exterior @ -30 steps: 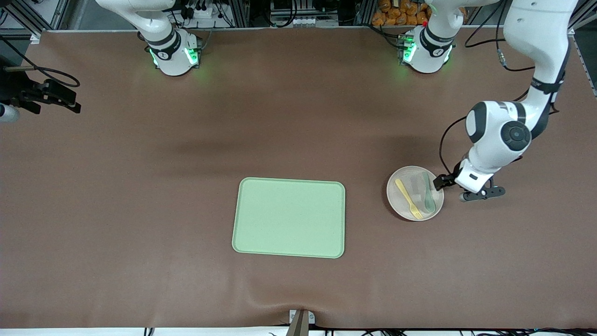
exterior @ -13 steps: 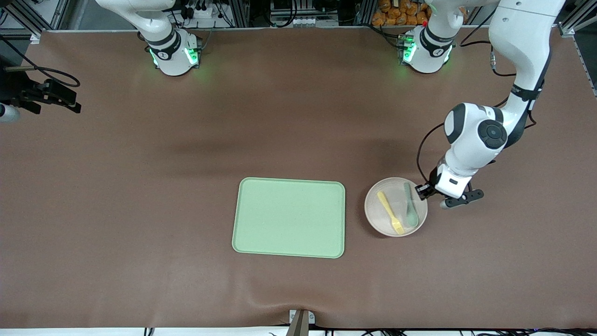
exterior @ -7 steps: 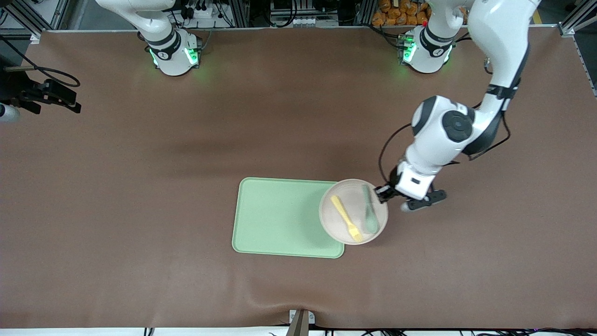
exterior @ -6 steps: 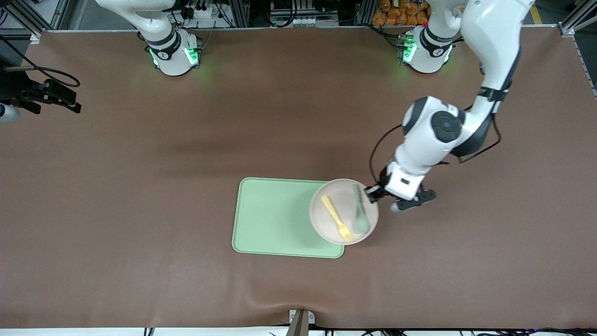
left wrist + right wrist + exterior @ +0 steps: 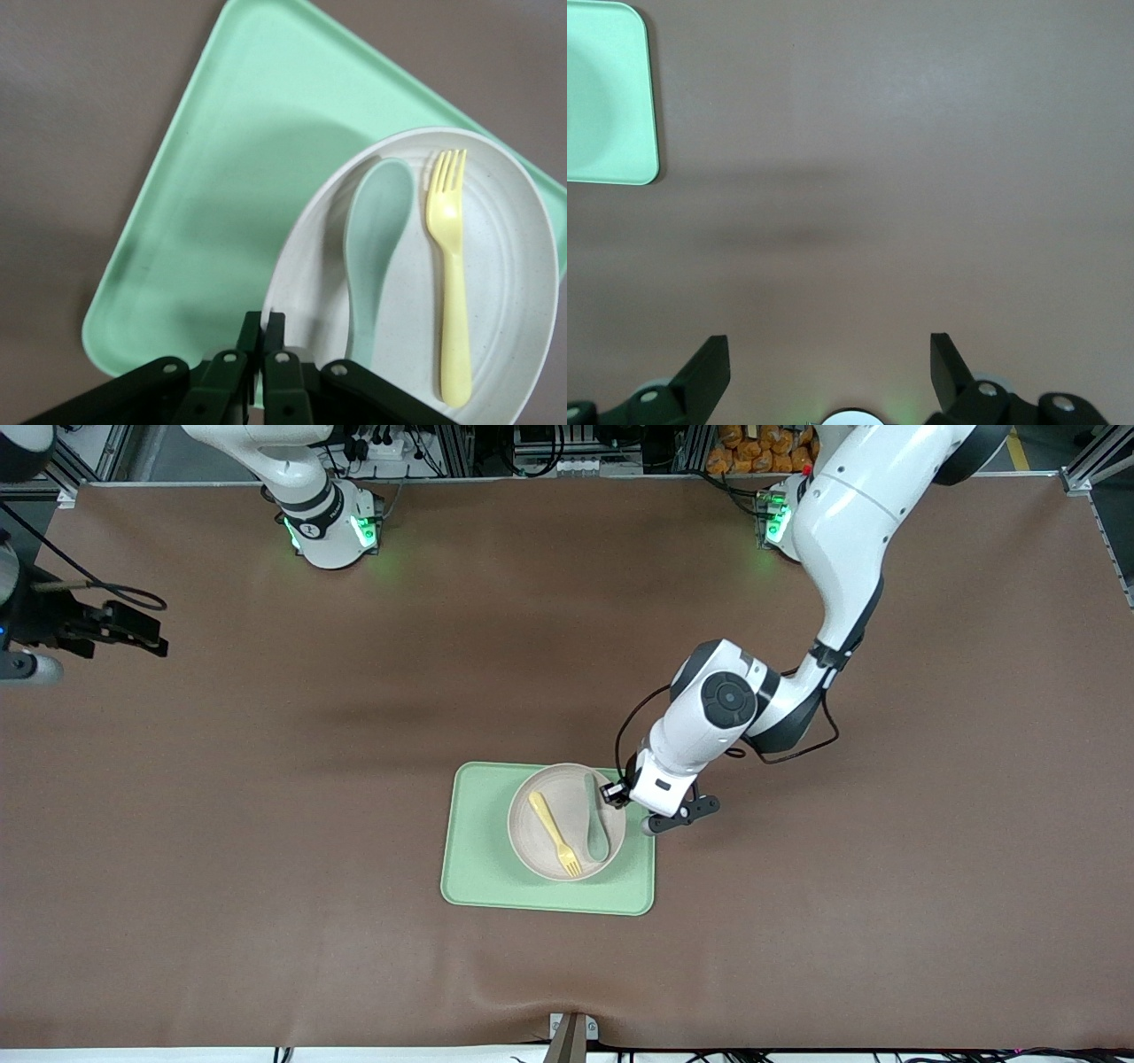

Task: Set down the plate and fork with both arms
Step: 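Slide the white plate with the left gripper onto the green tray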

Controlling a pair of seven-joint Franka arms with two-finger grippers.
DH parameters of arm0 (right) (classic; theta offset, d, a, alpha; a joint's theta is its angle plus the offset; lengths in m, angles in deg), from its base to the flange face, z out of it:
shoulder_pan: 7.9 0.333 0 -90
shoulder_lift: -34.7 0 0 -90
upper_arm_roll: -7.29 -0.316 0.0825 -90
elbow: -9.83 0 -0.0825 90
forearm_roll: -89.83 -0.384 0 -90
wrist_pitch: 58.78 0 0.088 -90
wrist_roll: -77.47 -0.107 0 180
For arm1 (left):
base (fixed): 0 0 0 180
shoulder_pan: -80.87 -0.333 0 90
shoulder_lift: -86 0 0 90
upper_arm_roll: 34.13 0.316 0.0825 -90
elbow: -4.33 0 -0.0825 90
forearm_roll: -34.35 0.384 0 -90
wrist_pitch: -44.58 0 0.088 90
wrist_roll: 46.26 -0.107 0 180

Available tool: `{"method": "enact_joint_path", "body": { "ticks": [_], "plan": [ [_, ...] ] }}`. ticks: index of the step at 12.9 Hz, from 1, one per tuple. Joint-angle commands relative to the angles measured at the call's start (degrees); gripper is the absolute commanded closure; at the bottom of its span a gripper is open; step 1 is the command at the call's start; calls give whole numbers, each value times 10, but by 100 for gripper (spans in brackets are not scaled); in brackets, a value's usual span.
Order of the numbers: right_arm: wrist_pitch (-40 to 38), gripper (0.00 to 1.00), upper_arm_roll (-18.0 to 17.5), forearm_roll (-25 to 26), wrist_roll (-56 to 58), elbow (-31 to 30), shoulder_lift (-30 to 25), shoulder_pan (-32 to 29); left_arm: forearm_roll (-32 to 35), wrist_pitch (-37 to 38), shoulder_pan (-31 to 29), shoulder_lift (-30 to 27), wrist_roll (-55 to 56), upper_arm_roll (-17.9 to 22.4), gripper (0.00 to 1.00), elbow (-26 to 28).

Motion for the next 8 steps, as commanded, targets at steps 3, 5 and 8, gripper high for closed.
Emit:
{"method": "enact_joint_path", "body": {
  "ticks": [3,5,8],
  "plan": [
    [56,0,-2,-31,1,-36,29,39,4,7,34,41,-1,16,100,-58],
    [68,0,-2,-35,0,-35,50,57,6,4,37,49,-6,27,100,-63],
    [99,0,-2,-54,3,-34,84,66,7,-24,43,62,-8,39,100,-63]
  ]
}}
